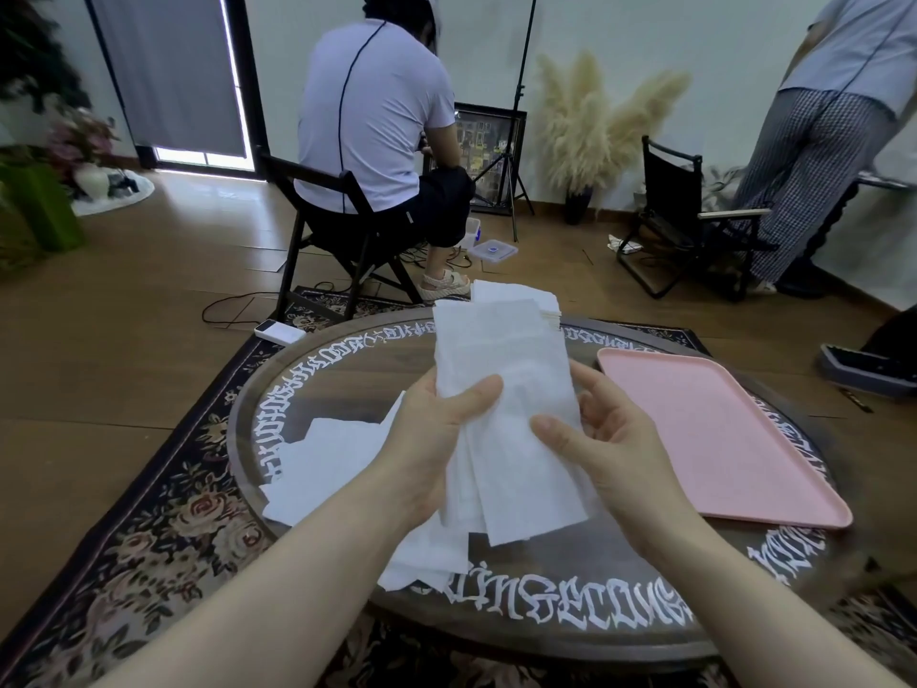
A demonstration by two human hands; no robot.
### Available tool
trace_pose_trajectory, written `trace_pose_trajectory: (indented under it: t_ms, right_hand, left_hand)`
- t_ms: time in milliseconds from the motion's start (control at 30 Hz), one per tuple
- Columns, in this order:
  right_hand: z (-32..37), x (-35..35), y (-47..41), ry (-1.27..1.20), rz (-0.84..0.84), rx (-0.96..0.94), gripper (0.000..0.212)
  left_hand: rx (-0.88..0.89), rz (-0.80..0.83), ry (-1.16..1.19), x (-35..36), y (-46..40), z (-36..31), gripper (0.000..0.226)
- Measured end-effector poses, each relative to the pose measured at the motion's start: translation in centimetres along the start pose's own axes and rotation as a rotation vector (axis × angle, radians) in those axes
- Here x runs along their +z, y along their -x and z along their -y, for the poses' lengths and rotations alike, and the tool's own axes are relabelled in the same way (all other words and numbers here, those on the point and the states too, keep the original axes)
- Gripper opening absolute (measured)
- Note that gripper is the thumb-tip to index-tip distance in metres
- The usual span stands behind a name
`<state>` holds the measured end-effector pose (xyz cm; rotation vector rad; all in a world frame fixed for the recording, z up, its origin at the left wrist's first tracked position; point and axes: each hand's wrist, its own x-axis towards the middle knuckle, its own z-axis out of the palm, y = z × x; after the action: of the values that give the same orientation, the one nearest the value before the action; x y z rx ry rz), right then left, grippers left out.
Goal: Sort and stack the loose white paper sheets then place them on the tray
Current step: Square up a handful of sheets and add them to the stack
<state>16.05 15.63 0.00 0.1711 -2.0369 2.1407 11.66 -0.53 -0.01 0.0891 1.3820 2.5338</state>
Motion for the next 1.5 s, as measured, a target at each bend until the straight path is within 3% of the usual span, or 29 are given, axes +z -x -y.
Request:
trace_pose_trajectory:
  t_ms: [267, 400, 667, 733, 833, 1000, 1067, 1333, 1500]
  right_hand:
    - [-0.2, -0.3, -0.2, 0.078, -0.15, -0.101, 0.037]
    - [-0.1, -0.4, -0.2, 0.093, -0.123, -0.057, 0.018]
    - [0.0, -0.1, -0.7, -0.266, -0.159, 0.182, 0.03]
    - [-0.1, -0.1, -0.8, -0.297, -0.175, 0.187, 0.021]
    - [0.0, -0.1, -0.8, -0.354, -0.174, 0.187, 0.016]
    - [0.4, 0.0, -0.6, -0.32, -0.078, 0.167, 0.048]
    - [0.3, 0.1, -0.5, -0.291, -0.045, 0.142, 0.052]
    - [0.4, 0.5, -0.4, -0.33, -0.075, 0.112, 0.041]
    - [0.4, 0.7, -0.5, -0.334, -0.087, 0.096, 0.037]
  left_hand:
    - [-0.051, 0.011, 0.098, -0.2, -0.1, -0.2, 0.029]
    - [-0.016, 0.009, 0.05, -0.2, -0.2, -0.1, 0.028]
    - [0.011, 0.041, -0.057, -0.1, -0.2, 0.0, 0.02]
    - [0.057, 0.07, -0.113, -0.2, -0.2, 0.0, 0.016]
    - [0.165, 0.092, -0.196, -0.2, -0.2, -0.1, 0.03]
    - [0.348, 0.129, -0.283, -0.2, 0.0, 0.0, 0.081]
    - [0.36, 0.146, -0.281, -0.2, -0.1, 0.1, 0.086]
    - [0.404, 0.049, -0.322, -0.1, 0.1, 0.3, 0.052]
    - [0.309, 0.015, -0.352, 0.2, 0.3, 0.0, 0.026]
